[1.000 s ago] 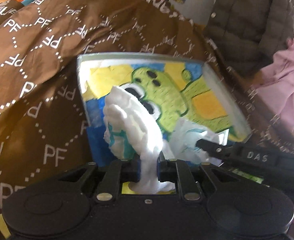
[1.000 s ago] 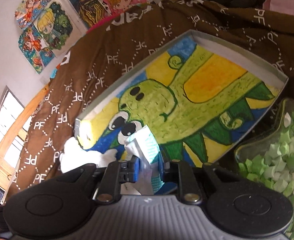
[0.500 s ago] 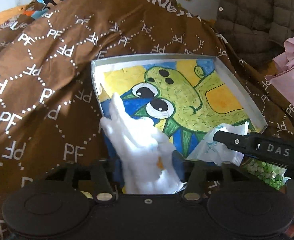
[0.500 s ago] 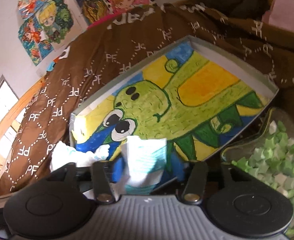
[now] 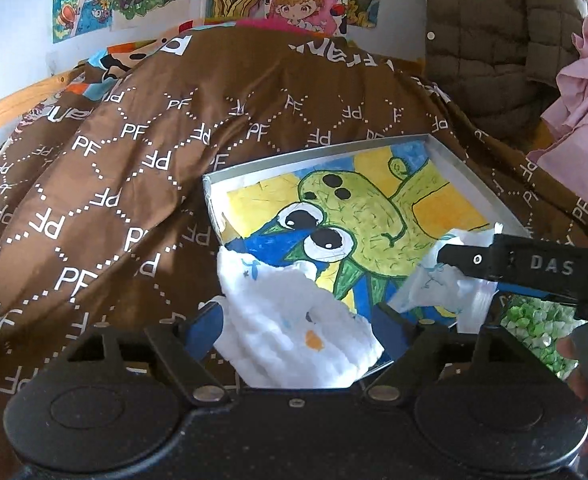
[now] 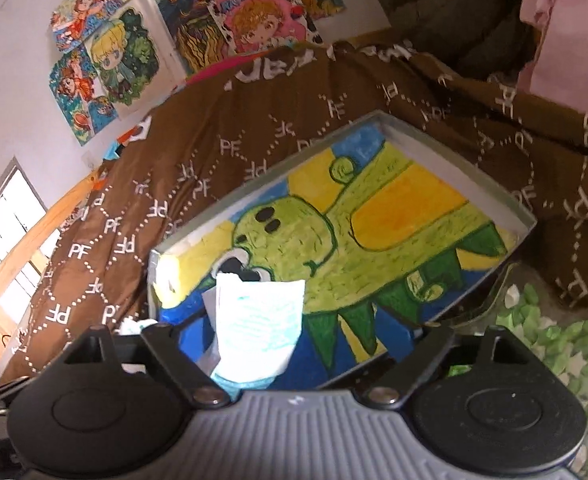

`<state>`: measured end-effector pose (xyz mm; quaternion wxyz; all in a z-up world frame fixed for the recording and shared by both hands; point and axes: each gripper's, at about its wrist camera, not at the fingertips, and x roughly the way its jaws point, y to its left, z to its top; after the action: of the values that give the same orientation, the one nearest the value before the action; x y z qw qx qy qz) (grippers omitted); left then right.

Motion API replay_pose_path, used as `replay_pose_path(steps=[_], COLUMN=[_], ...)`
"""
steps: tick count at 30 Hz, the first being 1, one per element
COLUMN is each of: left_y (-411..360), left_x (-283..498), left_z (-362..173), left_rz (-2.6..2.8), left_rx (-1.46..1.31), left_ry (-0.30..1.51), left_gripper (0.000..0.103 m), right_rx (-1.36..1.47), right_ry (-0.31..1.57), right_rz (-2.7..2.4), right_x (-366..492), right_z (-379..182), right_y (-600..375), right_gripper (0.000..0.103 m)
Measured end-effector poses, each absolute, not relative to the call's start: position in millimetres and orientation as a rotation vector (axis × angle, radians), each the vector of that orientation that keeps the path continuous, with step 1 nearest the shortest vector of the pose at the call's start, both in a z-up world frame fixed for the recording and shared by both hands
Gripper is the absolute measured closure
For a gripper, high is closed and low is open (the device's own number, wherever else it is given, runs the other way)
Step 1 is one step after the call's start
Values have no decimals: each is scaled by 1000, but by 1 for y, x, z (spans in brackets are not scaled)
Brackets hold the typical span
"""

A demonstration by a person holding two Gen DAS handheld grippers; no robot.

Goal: Organize soft objects
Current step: 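Lower the white cloth into the tray and open the left tool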

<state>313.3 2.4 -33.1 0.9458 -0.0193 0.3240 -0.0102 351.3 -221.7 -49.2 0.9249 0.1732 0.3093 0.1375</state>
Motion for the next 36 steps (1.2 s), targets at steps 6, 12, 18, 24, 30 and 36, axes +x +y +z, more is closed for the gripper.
replay_pose_path(steps=[6,12,18,24,30,36], left_y=[2,4,3,5,6,5], left_x=[315,314,317,322,323,320], left_z=[-40,-40,-46,-57,-60,-56], left_rz=[-6,-2,-4,0,0,-10], left_rx=[-10,-15,-7,-5,-17,-26], left_ry=[676,677,684,711,710,689], left_gripper=[19,15,13,13,13,13], right_rx=[343,180,-99,-162,52,109], right_ry=[623,656,647,746,807,740], right_rz=[278,208,150,241,389,383], right_x=[355,362,369,385,400,399], right_z=[-49,-42,-46,-51,-52,-41], right_y=[-220,-212,-190,-186,-205,-215], right_gripper=[4,0,0,0,0,0])
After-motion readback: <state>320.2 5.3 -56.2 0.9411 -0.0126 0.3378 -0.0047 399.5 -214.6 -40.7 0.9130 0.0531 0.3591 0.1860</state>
